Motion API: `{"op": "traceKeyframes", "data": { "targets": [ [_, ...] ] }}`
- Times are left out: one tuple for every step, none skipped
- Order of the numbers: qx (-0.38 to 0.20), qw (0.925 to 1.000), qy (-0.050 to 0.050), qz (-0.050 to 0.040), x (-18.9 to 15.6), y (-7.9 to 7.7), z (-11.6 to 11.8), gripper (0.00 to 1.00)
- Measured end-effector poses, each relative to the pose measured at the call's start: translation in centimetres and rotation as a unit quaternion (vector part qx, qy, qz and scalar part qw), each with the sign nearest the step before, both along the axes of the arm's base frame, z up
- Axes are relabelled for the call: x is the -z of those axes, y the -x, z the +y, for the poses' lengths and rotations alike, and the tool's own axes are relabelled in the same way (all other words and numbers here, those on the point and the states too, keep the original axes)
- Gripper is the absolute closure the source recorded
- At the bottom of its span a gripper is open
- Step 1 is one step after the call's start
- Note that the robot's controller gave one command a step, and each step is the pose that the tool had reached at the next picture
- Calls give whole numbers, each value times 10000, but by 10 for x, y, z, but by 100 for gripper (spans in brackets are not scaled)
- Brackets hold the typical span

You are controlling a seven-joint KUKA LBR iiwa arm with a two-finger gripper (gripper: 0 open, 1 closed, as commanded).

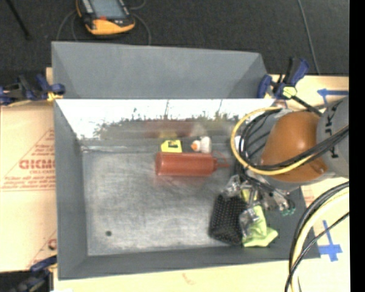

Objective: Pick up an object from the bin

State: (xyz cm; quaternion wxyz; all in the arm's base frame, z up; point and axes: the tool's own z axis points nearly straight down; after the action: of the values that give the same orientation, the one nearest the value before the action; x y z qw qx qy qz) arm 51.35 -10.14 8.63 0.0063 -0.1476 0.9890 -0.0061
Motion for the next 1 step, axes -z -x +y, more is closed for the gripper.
{"op": "traceKeyframes", "data": {
  "targets": [
    [-6,10000,1,-1,0,0,0,100]
  ]
}}
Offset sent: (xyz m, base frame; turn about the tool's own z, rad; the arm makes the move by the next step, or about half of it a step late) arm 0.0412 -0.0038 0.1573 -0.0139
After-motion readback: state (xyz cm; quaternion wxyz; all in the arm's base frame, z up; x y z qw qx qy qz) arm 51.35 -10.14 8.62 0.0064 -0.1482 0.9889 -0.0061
